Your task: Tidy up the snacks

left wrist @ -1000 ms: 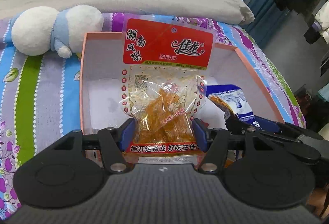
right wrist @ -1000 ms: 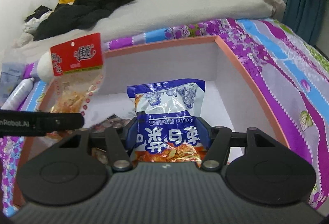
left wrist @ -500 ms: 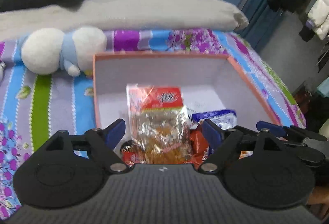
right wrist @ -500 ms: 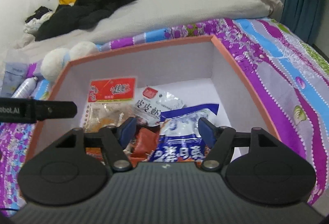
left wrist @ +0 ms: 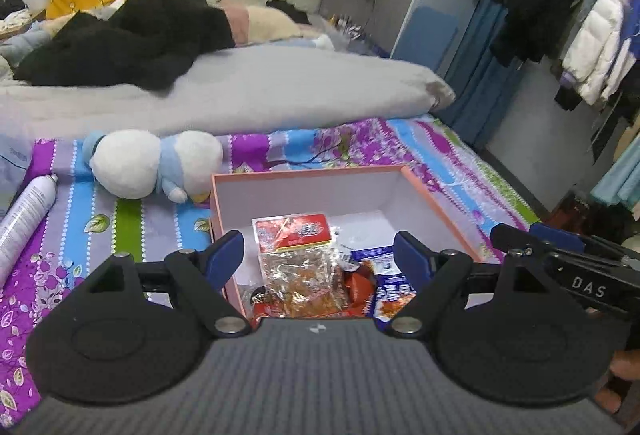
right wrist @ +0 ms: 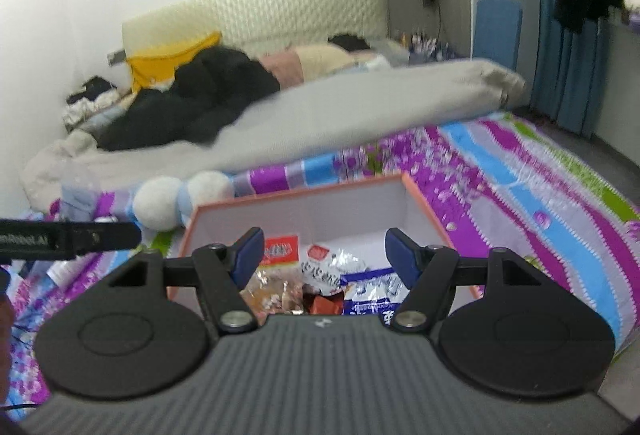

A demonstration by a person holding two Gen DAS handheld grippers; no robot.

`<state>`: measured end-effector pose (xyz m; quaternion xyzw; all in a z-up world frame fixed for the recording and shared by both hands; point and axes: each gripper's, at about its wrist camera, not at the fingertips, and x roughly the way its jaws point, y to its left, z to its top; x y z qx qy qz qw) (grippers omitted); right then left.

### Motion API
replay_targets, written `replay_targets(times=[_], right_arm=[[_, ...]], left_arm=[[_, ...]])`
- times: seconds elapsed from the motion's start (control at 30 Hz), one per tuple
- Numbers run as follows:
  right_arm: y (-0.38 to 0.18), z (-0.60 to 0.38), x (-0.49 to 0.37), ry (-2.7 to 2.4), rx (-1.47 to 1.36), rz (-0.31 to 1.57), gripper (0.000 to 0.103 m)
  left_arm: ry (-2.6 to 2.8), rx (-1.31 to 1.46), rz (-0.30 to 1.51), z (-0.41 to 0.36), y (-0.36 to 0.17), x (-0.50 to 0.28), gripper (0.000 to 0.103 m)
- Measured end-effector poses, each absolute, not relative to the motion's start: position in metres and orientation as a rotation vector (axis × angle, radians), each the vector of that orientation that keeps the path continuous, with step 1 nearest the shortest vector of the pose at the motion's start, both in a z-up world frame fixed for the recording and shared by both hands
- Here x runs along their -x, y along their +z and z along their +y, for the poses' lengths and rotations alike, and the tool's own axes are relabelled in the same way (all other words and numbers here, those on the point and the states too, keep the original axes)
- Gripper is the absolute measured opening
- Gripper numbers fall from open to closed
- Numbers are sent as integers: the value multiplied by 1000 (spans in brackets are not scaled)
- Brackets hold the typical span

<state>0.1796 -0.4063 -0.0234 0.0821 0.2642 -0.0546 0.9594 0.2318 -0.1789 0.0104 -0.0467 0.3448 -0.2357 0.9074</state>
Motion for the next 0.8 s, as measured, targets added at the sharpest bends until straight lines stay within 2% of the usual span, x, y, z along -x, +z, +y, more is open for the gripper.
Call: replay_targets(times=[0.37, 0.8], right_arm=[[7, -392, -118, -148, -206, 453, 69], [-5, -378, -79, -157, -212, 461, 69]], left_arm=[[-538, 86, 623, -167, 45, -165, 85], [-498, 77, 613, -143, 44, -128, 85]])
